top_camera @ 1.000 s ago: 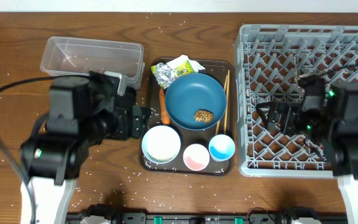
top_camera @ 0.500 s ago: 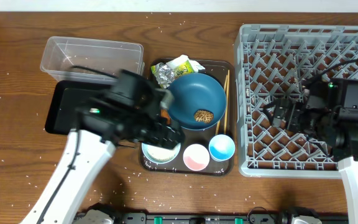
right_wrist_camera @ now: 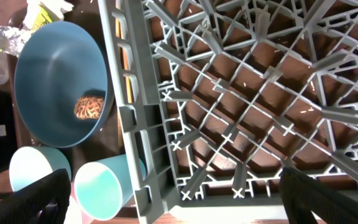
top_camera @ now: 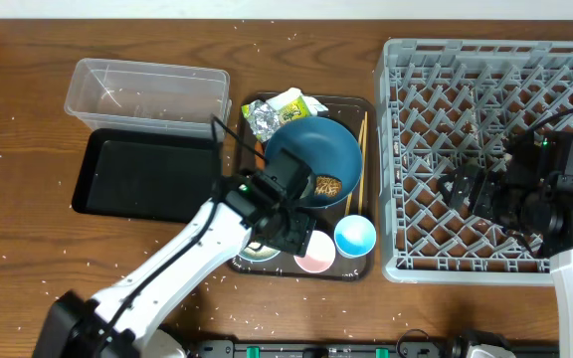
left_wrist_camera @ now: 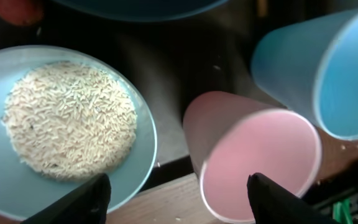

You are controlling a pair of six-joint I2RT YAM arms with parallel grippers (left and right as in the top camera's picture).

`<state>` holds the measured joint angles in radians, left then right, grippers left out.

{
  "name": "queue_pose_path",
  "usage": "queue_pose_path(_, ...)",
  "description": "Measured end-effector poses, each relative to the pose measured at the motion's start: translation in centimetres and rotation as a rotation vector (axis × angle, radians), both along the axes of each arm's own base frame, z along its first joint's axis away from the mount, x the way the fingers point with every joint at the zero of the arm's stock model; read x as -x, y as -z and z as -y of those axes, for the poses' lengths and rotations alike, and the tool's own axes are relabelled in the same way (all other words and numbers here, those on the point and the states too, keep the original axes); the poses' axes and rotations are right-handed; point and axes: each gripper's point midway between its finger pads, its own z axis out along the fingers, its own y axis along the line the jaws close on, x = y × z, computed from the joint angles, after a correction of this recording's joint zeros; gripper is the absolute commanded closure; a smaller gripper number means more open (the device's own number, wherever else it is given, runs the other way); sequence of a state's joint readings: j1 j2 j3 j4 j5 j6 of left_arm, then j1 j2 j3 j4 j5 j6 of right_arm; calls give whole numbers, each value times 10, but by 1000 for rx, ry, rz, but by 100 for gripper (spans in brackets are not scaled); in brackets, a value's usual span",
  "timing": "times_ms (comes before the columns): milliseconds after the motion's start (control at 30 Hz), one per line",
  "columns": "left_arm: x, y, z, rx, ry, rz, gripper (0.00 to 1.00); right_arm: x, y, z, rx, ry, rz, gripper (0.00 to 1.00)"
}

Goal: Sort waste into correct bins and load items into the dishwasher rack
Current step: 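Reach the left gripper to the pink cup and grasp it, then hand the pink cup from the left gripper to the right gripper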

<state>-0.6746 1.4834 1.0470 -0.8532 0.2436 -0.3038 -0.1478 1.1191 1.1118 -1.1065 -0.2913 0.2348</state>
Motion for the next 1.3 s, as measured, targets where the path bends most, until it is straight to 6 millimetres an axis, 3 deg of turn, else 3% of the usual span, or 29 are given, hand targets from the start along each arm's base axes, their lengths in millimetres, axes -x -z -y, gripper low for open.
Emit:
queue_pose_path(167,-6,16,9,-13,-5,-9,46,0,0,0,0,0,0,1)
queue_pose_path(267,1,28,14,-38,24,-37,57,0,0,0,0,0,-1,1)
queue_pose_path(467,11,45,19,-87,56,-72,94,1,1,0,-1,0,-5,1)
queue_pose_path(700,17,37,2,-132,40,-101,94,3,1,0,-2,0,-12,1)
queue_pose_path(800,8,8,-2,-101,9,-66,94,4,2,-1,-3,0,-17,1)
queue_pose_path(1033,-44,-101,-23,205,-176,192,94,2,-1,-7,-38,-21,-3,1)
queue_pose_path(1067,-49,-113,-26,265,-193,212,94,0,-4,-14,-68,-51,17,10)
queue_pose_path(1133,-58,-137,-26,410,-201,233,94,-5,-15,-31,-141,-144,75,17)
queue_pose_path(1300,-58,-178,-6,739,-98,181,94,-13,-66,-87,-382,-459,325,20)
